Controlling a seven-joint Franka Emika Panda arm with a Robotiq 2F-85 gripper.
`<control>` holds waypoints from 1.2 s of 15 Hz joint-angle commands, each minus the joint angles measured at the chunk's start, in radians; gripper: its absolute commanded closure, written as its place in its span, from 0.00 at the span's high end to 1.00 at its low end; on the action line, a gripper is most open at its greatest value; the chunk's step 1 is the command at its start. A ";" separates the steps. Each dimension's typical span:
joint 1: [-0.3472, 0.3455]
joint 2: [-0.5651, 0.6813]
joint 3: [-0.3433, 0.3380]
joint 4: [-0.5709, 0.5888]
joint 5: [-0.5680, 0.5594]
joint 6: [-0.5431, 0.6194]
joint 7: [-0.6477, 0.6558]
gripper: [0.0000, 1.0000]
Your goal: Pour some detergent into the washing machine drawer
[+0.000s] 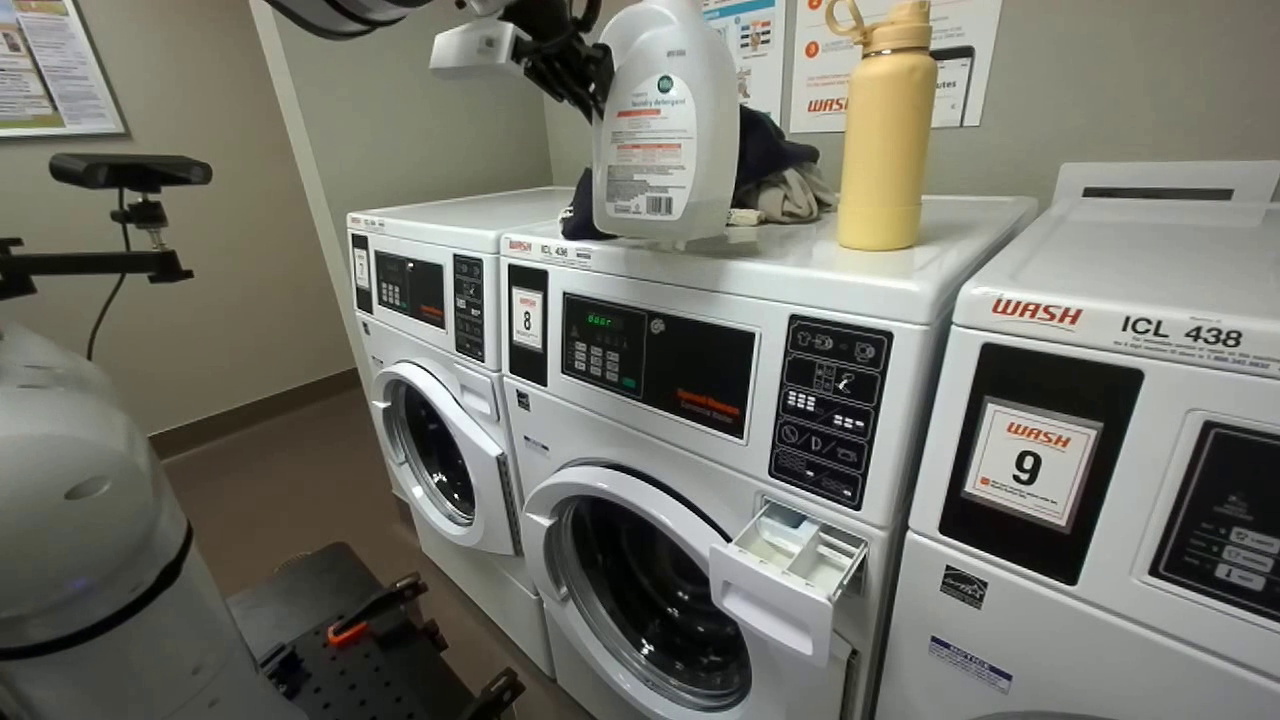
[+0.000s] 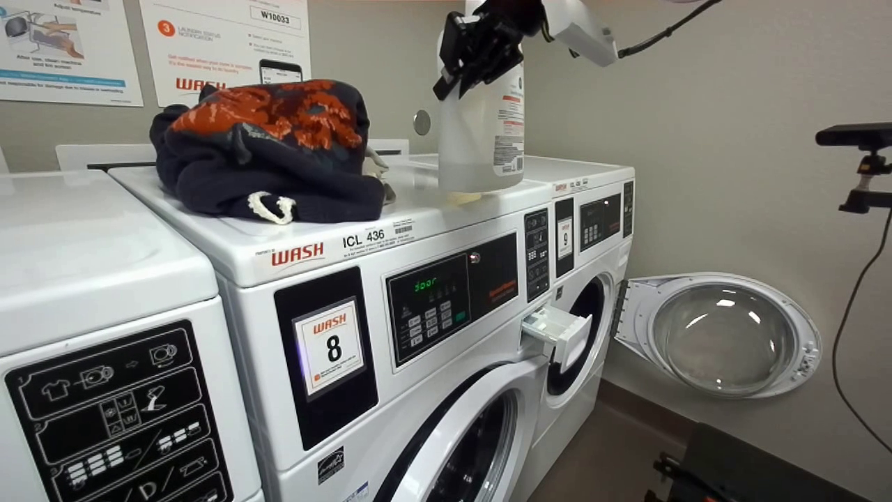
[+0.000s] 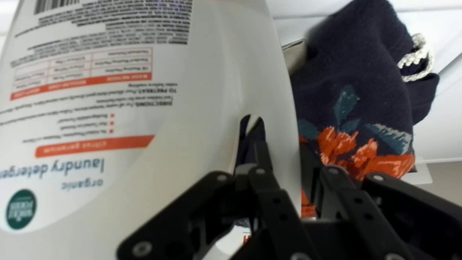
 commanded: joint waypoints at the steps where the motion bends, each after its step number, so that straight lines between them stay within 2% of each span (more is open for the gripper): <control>1: -0.055 -0.142 -0.012 -0.062 -0.004 -0.035 0.042 0.06; 5: -0.081 -0.217 -0.061 -0.117 0.020 -0.083 0.038 0.06; 11: -0.052 -0.228 -0.198 -0.174 0.099 -0.125 -0.038 0.06; 14: -0.020 -0.194 -0.283 -0.188 0.171 -0.121 -0.118 0.06; 18: 0.062 -0.138 -0.413 -0.189 0.301 -0.133 -0.268 0.06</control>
